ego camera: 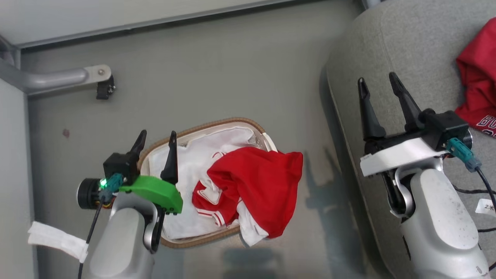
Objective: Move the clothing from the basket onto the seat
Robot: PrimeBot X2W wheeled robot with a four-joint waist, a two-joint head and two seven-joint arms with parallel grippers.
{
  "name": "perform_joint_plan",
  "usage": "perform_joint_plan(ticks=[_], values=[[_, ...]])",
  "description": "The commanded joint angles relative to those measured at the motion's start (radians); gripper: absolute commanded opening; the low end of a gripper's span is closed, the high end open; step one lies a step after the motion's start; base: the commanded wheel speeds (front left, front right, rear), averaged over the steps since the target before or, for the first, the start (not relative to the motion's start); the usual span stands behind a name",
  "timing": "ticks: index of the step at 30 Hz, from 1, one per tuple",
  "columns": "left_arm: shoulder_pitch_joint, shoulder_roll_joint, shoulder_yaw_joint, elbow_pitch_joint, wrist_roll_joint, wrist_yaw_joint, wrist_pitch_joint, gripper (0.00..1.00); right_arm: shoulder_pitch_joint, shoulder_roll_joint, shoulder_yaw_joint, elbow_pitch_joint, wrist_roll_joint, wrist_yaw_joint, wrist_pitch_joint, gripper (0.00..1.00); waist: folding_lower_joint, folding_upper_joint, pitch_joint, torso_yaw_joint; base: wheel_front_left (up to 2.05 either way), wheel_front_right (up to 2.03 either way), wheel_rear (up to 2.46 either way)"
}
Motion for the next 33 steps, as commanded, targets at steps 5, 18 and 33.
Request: perform_joint_plan(ticks=[5, 18, 33], values=[[-0.112, 0.026, -0.066, 0.054, -0.02, -0.005, 0.0, 1.0, -0.064, -0.004, 0.019, -0.044, 0.028, -0.001, 0.0, 1.0, 0.0, 0.0, 0.19, -0.082, 0.0, 0.0, 0.0], [-0.305, 0.128, -0.238, 0.248, -0.098, -0.004, 0.0, 1.0, -0.148, -0.003, 0.073, -0.148, 0.067, -0.001, 0.0, 1.0, 0.0, 0.0, 0.401, -0.159, 0.0, 0.0, 0.0], [-0.415, 0.154, -0.449, 0.486, -0.28, -0.004, 0.027, 1.0, -0.165, -0.003, 0.121, -0.206, 0.104, -0.001, 0.0, 1.0, 0.0, 0.0, 0.516, -0.175, 0.0, 0.0, 0.0]])
